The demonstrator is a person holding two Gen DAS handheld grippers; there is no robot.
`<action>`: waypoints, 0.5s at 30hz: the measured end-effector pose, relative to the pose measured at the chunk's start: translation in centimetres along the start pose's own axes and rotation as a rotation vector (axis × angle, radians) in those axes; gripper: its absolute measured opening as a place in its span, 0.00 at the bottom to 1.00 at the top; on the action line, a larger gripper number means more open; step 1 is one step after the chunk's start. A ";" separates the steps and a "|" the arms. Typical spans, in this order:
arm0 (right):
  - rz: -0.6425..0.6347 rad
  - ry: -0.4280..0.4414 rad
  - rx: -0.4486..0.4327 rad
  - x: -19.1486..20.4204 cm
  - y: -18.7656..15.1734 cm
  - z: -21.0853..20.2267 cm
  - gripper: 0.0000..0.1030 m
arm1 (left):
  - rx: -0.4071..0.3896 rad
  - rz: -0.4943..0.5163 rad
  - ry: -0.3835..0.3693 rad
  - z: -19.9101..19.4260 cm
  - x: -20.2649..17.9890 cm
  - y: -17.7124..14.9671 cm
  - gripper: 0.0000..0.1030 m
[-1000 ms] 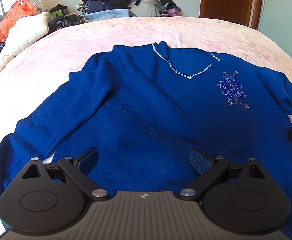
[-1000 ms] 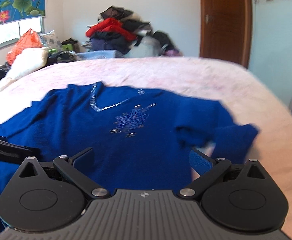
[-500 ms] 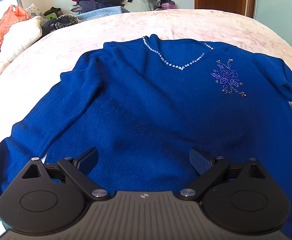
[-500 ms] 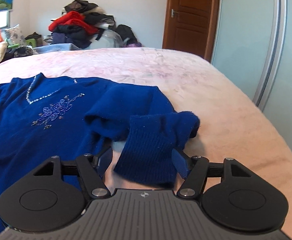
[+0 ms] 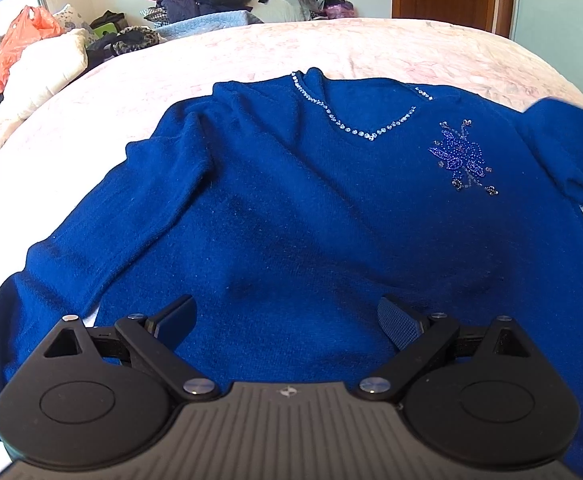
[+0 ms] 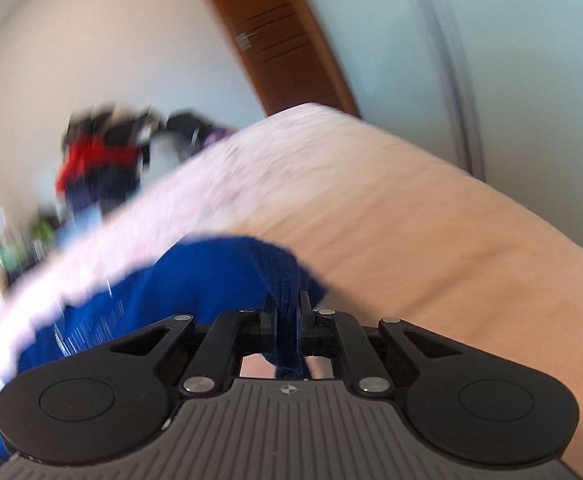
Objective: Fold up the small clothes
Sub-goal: 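Close the right gripper on the sweater sleeve cuff, then lift the sleeve with the right gripper, lay it across the body, release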
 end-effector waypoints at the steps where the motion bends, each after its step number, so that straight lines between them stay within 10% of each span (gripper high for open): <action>1: 0.029 -0.006 -0.009 -1.2 0.7 -0.8 0.09 | 0.001 0.001 -0.001 0.0 0.0 0.0 0.95; 15: 0.228 0.000 -0.056 -9.4 4.5 -6.8 0.10 | 0.006 0.032 0.001 0.0 -0.5 -0.1 0.95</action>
Point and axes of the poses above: each gripper's, at about its wrist camera, not at the fingertips, and z roughly the way its jaws point, x to its left, y to its top, the point moved 1 cm from there along z, roughly the way its jaws point, and after that the axes turned 1 degree about y, right-handed, at the moved point
